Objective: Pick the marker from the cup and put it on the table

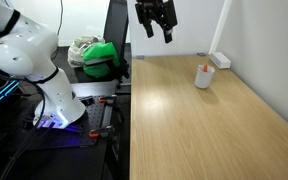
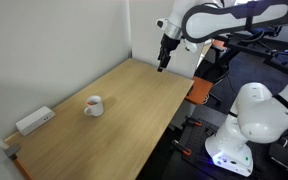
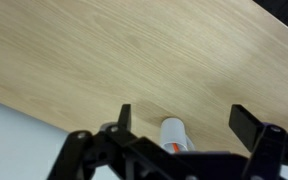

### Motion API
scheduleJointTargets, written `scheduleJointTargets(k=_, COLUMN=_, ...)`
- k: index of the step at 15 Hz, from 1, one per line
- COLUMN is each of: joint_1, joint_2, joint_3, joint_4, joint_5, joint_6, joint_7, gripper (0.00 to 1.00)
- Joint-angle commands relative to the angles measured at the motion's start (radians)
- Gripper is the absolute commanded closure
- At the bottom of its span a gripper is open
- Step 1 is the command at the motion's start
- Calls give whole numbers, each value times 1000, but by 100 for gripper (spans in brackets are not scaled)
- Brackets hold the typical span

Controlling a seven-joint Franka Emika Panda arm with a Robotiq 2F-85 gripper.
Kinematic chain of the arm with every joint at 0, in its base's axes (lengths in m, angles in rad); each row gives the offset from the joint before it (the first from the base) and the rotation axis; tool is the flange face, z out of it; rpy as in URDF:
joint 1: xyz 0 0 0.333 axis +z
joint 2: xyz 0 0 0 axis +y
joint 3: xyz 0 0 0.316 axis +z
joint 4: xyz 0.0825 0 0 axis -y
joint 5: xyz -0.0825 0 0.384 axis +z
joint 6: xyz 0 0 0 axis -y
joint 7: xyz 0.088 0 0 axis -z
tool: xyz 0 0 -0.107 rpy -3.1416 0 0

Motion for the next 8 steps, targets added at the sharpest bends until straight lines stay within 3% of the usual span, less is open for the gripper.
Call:
scheduleJointTargets(k=1, joint_1=59, joint_2=53, joint_3=-65, joint_4=1, joint_5=52, joint_6=96, joint_7=-165, gripper=0)
scheduleJointTargets(k=8, joint_1=109, joint_2=147, joint_3=-101, joint_4=28, joint_5=204, joint_6=146, joint_7=-429, gripper=0)
